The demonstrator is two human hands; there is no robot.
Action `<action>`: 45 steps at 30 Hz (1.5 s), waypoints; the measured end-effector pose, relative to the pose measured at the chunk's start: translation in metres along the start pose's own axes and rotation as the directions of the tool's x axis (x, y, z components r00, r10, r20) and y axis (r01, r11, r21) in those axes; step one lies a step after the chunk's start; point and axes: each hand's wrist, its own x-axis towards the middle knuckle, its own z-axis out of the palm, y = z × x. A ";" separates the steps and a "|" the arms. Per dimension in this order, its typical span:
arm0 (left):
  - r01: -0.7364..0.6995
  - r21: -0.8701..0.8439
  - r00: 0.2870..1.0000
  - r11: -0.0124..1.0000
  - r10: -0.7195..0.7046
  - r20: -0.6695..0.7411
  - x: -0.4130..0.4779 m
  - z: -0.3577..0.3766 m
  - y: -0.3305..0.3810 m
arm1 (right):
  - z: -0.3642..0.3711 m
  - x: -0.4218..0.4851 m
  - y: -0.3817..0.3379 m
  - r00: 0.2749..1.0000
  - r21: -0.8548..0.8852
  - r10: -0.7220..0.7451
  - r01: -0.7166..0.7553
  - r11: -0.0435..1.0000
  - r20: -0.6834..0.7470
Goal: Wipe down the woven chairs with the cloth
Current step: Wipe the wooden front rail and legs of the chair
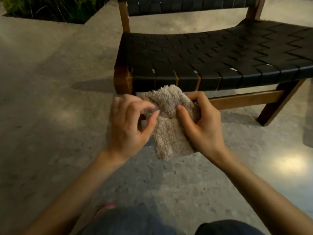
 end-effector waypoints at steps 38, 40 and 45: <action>0.795 0.109 0.489 0.596 -0.738 0.466 -0.132 0.013 -0.054 | 0.063 -0.054 0.090 0.906 -0.439 0.250 -0.081 0.895 0.342; 0.730 0.225 0.523 0.645 -0.740 0.423 -0.134 0.018 -0.066 | 0.075 -0.050 0.095 0.912 -0.464 0.261 -0.091 0.881 0.317; 0.760 0.215 0.535 0.613 -0.778 0.330 -0.127 0.041 -0.094 | 0.106 -0.038 0.109 0.961 -0.614 0.271 -0.177 0.769 0.061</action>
